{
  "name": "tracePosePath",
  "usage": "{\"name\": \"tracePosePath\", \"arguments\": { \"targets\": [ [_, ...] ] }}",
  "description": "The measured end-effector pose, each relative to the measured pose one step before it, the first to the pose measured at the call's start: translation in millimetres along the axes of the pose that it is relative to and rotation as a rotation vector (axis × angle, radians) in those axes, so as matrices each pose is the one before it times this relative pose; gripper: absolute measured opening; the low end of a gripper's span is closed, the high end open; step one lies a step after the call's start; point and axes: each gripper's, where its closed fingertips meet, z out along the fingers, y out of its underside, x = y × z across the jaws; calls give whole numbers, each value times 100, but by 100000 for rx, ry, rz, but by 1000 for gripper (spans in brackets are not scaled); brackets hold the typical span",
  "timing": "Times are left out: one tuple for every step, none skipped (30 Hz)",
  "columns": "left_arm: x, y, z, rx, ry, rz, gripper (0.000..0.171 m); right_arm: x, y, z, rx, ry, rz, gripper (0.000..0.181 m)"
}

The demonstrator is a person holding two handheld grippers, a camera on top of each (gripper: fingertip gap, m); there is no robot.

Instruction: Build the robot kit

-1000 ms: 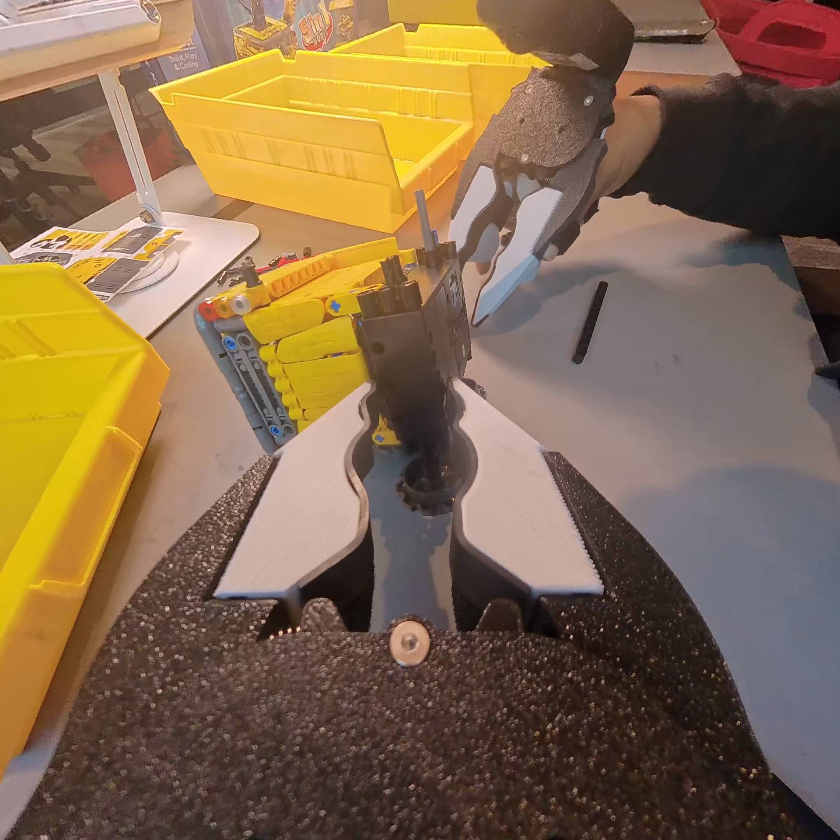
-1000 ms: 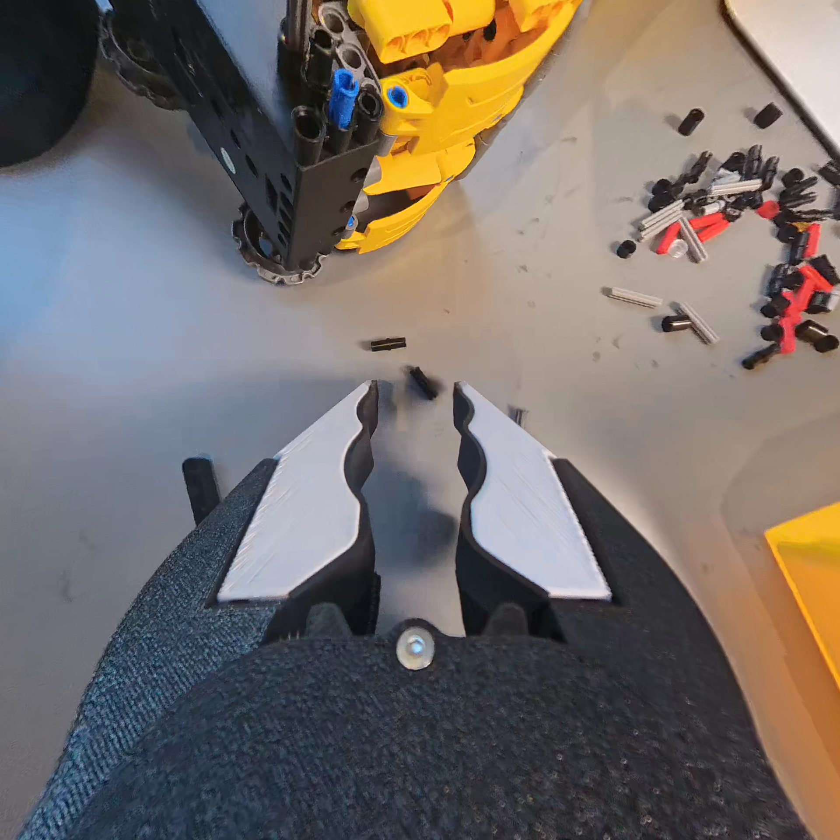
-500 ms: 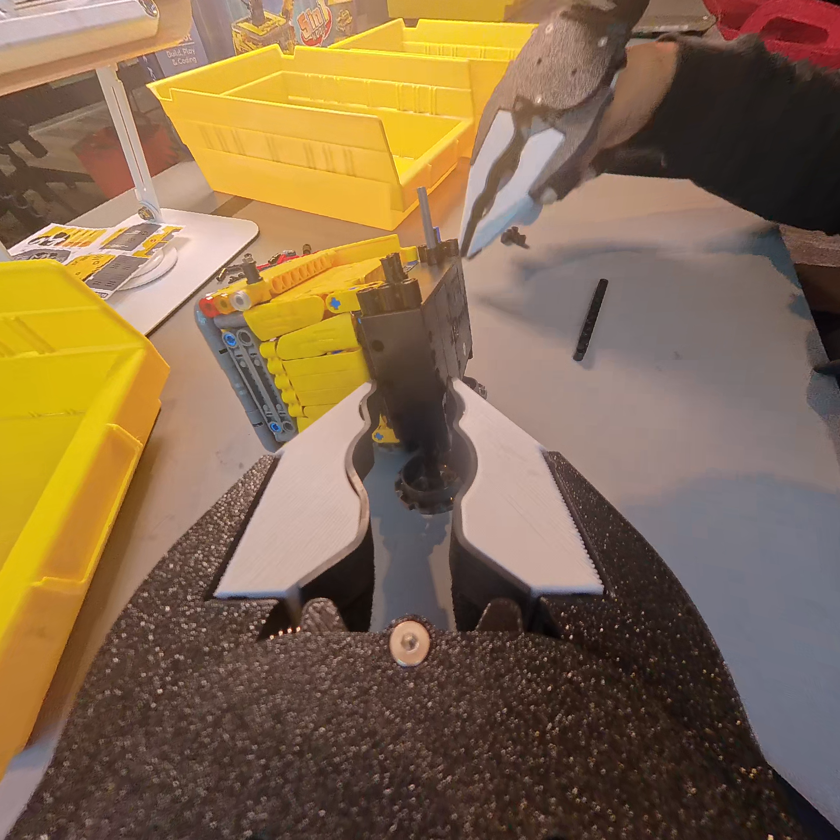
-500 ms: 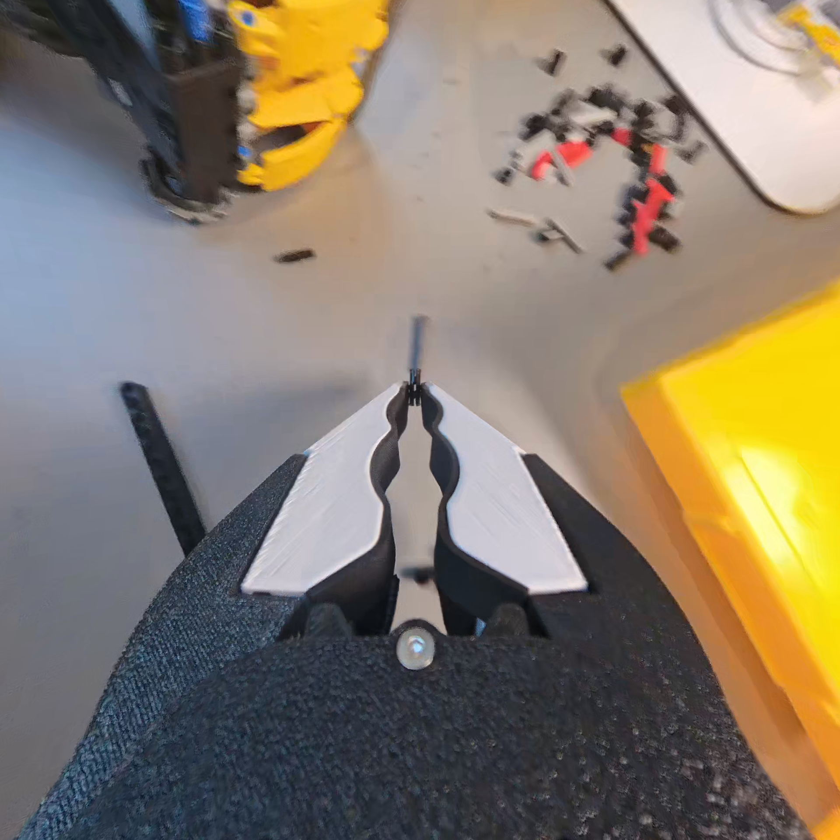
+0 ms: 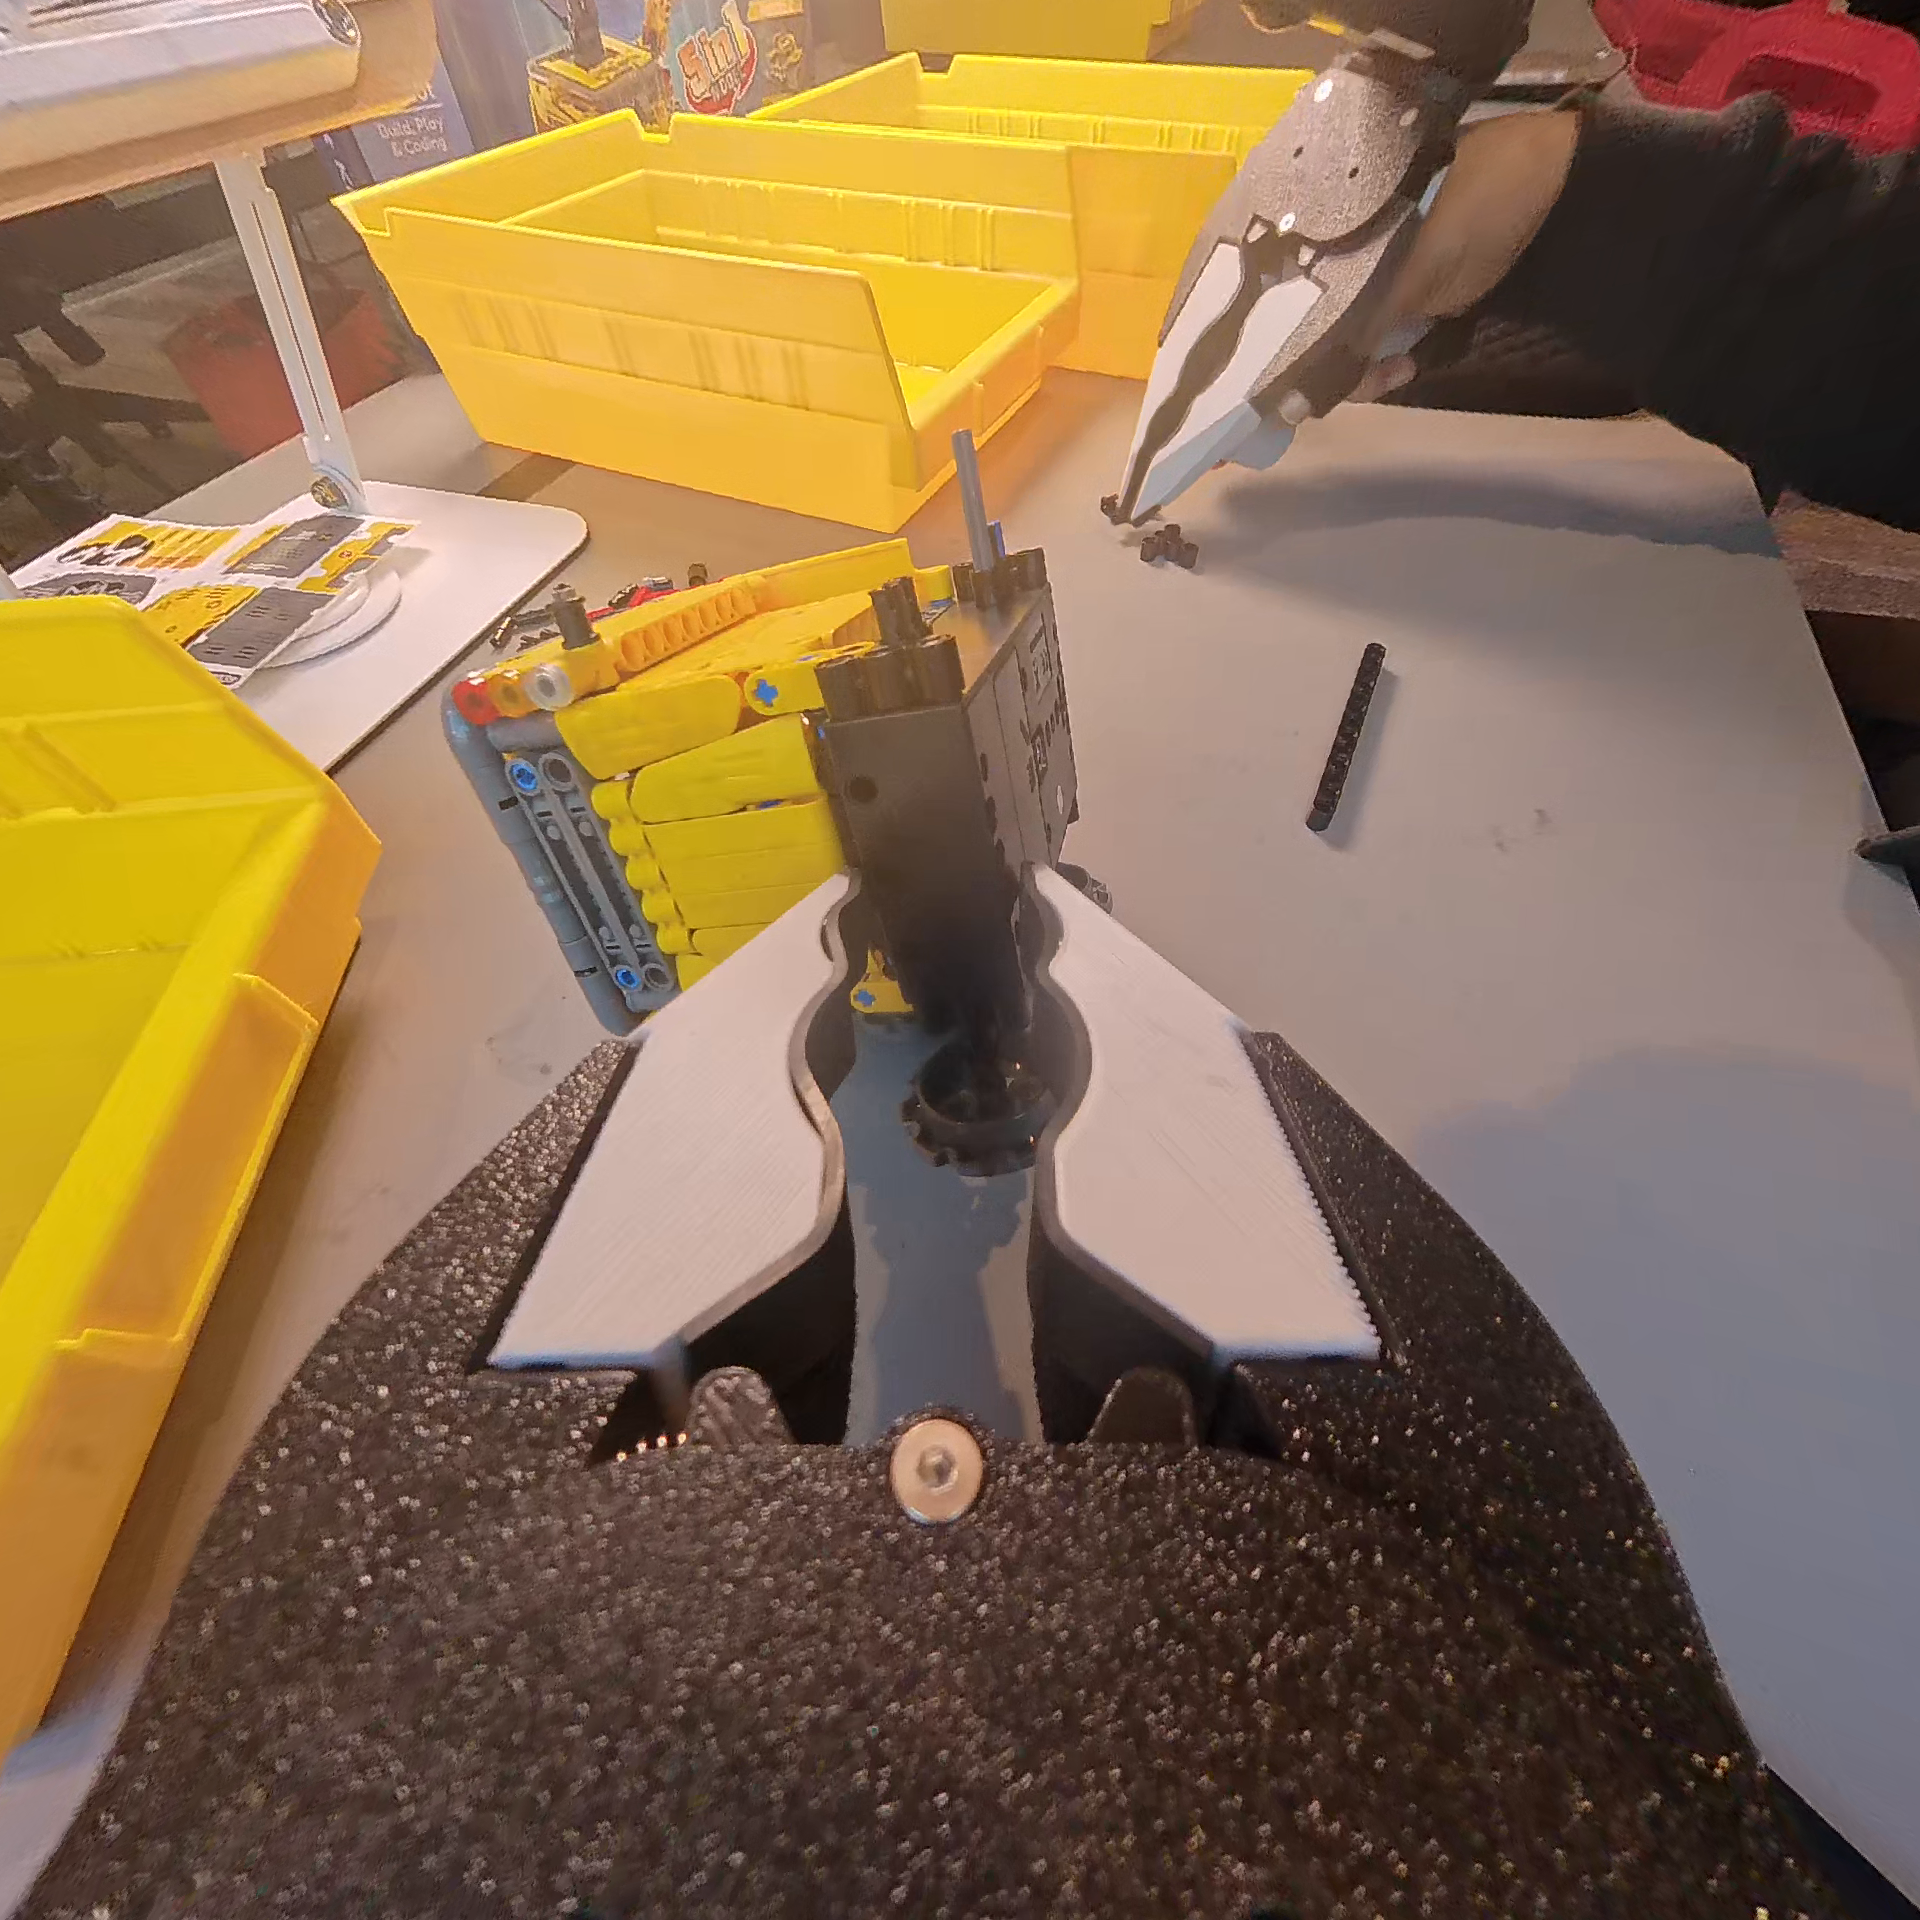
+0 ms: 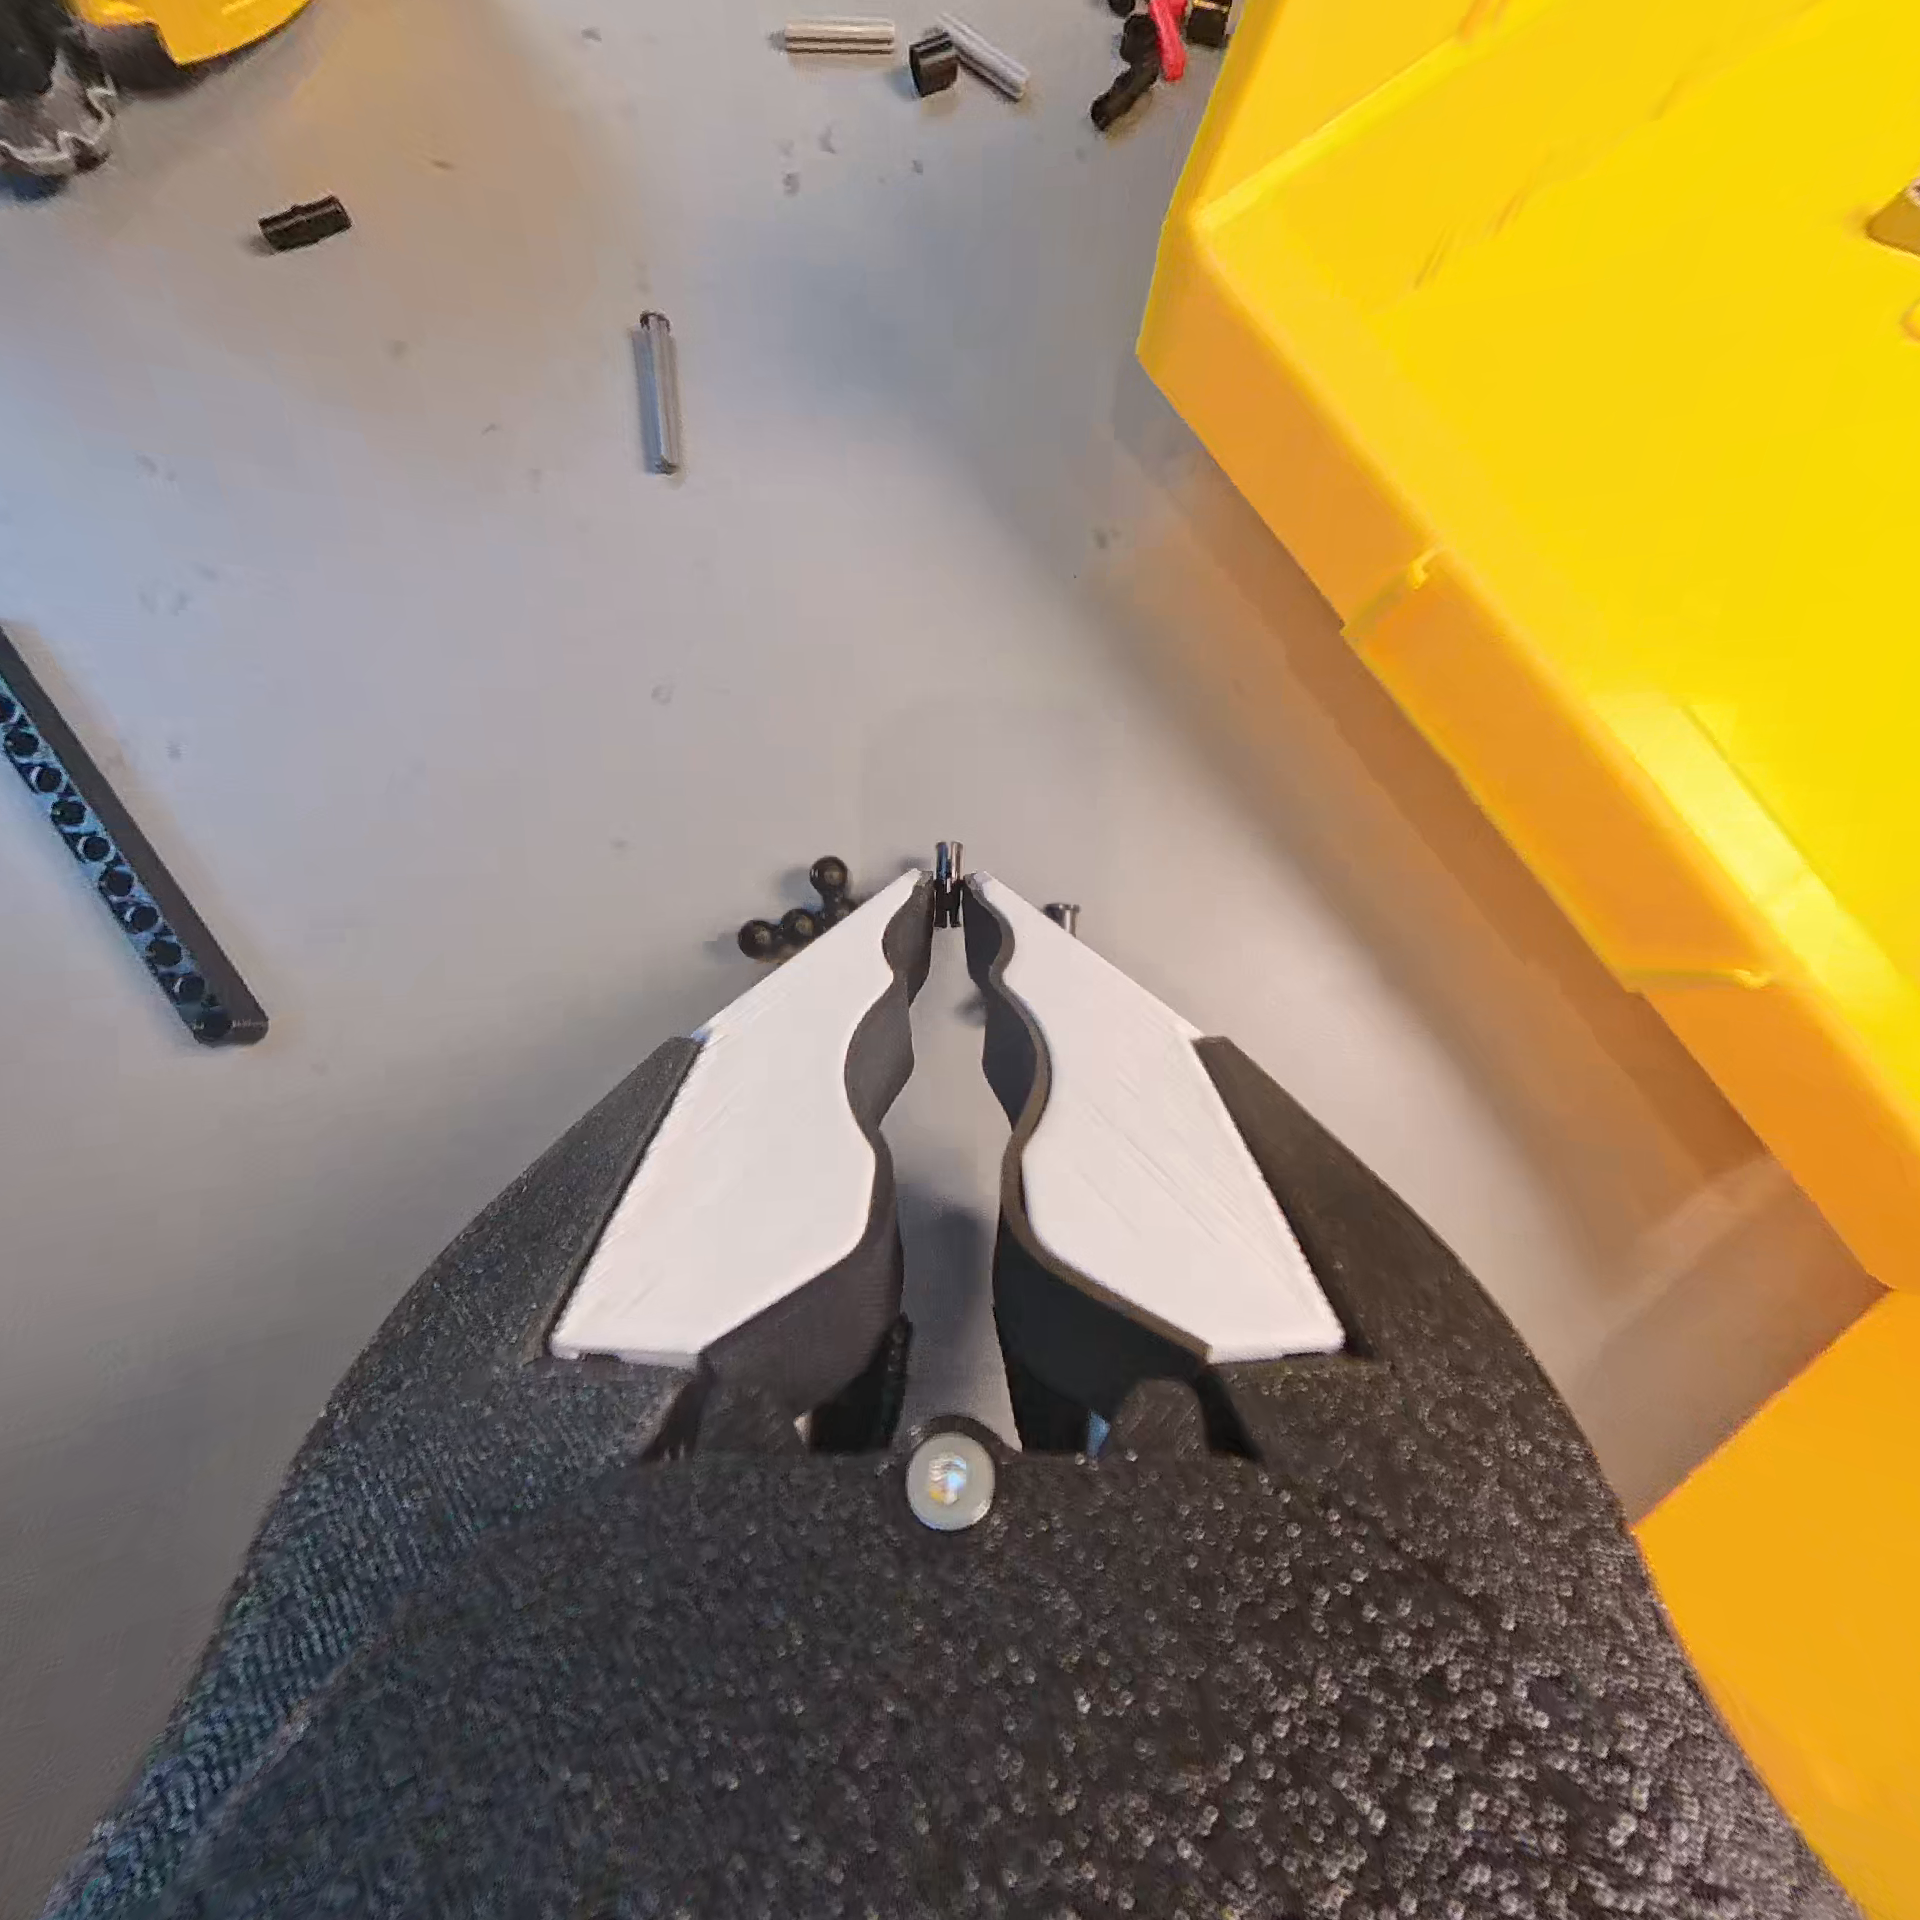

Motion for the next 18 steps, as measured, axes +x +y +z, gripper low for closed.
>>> {"name": "tracePosePath", "arguments": {
  "targets": [
    [6, 7, 5, 15, 27, -35, 26, -56, -144, 258, 753, -19, 237, 5],
    [-7, 1, -13, -56, -10, -36, 26, -89, -82, 263, 167, -504, 206, 5],
    [8, 10, -15, -234, -94, 118, 26, -3, -137, 254, 495, 46, -160, 5],
    [3, 18, -7, -336, -178, 379, 26, 19, -87, 234, 79, 158, 20, 5],
    [26, 11, 7, -239, -156, 405, 26, -9, -143, 90, 339, -217, 186, 5],
    [10, -2, 20, -55, 5, 132, 26, 2, 17, 52, -620, -155, 4, 5],
    [22, -11, 6, 79, 117, -82, 26, 3, -18, 12, -254, -33, -84, 5],
    [-7, 4, 8, 131, 104, -116, 26, -7, 21, -21, -239, 28, -136, 5],
    [-12, 0, -12, 152, 107, -197, 26, 27, 10, -2, -134, 183, 98, 6],
    [-14, -3, -5, 148, 110, -234, 26, 55, -9, -9, -202, 350, 143, 7],
    [-11, 10, -5, 127, 76, -148, 27, 85, -24, -27, -447, 452, -278, 12],
    [-2, 0, 0, 101, 55, -86, 27, -67, -158, -66, -116, -309, -505, 19],
    [-10, -5, 0, 46, 50, -76, 26, -74, -506, -183, 1542, 194, -435, 19],
    [-2, 3, -2, -25, -10, 10, 26, -151, -818, -262, 2736, 192, -792, 19],
    [9, 6, 10, -91, -60, 105, 26, -357, -999, -255, 3076, -577, -1294, 19],
    [10, 1, -3, -105, -68, 145, 26, -547, -1136, -164, 3239, -1146, -1997, 19],
    [1, 7, 5, -82, -50, 119, 27, -668, -1228, -11, 3435, -1305, -2540, 19],
    [7, 3, 7, -53, -30, 74, 26, -857, -1181, 188, 2857, -2150, -2716, 19]
  ]
}}
